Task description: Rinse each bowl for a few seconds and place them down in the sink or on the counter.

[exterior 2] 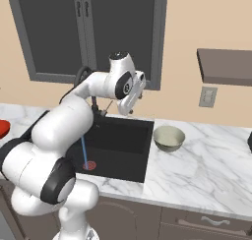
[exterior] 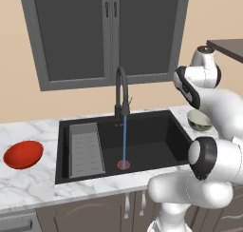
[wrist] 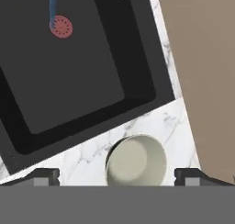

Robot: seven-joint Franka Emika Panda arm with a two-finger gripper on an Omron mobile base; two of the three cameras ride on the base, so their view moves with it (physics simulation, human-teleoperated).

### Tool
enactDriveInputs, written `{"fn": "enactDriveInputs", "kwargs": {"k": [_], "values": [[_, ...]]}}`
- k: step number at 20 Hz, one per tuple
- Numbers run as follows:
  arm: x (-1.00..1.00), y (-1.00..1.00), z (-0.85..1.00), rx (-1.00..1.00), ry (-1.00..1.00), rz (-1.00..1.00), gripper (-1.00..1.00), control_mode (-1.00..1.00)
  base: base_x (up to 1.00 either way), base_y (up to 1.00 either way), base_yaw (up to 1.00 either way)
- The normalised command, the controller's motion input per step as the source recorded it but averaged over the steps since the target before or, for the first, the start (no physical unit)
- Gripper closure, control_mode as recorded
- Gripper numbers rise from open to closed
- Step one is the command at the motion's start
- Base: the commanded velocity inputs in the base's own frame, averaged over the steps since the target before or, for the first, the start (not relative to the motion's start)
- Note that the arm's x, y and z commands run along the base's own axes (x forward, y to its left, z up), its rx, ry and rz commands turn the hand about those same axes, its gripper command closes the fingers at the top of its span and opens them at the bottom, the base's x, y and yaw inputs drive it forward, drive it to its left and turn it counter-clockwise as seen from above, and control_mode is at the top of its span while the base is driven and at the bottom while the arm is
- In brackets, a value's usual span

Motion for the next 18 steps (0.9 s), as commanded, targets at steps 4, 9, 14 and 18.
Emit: {"fn": "enactDriveInputs", "kwargs": {"k": [4,9,14,18], "values": [[-0.01,0.3,0.45,0.0,0.22,0.2,-1.0,-1.0,0.0,0.0,0.0],[-0.08,0.15,0.31,-0.01,0.09,0.21,-1.0,-1.0,0.0,0.0,0.0],[-0.32,0.23,0.11,-0.04,-0.01,0.09,-1.0,-1.0,0.0,0.0,0.0],[-0.34,0.43,0.0,-0.06,-0.03,0.05,-1.0,-1.0,0.0,0.0,0.0]]}}
